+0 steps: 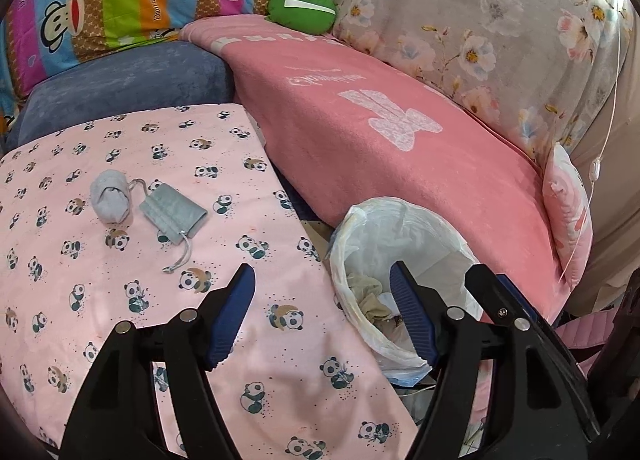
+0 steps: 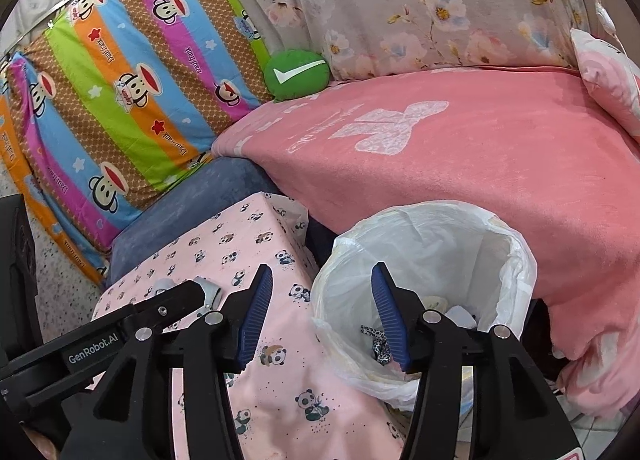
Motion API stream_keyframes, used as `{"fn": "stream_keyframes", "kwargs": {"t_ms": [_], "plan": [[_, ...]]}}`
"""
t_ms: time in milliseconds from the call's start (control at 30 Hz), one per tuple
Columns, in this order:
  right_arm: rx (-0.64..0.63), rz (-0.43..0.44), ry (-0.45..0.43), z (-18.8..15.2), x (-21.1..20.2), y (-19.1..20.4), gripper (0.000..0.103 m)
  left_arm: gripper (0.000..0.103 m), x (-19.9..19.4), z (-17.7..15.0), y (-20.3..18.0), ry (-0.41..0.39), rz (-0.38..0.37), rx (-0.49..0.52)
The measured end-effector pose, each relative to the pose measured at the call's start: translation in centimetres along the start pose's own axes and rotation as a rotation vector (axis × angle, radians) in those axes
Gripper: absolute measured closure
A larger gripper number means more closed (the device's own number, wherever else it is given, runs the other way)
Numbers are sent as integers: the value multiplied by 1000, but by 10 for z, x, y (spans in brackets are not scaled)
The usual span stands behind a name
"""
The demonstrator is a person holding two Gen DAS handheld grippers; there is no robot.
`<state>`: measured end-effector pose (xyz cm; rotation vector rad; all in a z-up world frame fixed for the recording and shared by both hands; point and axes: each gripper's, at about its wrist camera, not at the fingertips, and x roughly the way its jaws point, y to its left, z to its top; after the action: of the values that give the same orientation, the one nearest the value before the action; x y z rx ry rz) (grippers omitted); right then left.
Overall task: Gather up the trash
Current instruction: 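Move both tools back to the last two items on the cushion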
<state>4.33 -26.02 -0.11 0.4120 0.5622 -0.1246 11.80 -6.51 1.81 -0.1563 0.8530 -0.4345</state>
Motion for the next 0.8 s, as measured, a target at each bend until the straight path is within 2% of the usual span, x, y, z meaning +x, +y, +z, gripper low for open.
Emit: {"fn": "stream_keyframes", "kwargs": {"t_ms": [200, 800], "plan": [[-33, 15, 24, -8, 8, 22, 50, 31, -6, -1, 36, -10, 43, -69], [-141, 55, 110, -30, 47, 87, 50, 31, -10, 1, 118, -16, 123, -173]]}}
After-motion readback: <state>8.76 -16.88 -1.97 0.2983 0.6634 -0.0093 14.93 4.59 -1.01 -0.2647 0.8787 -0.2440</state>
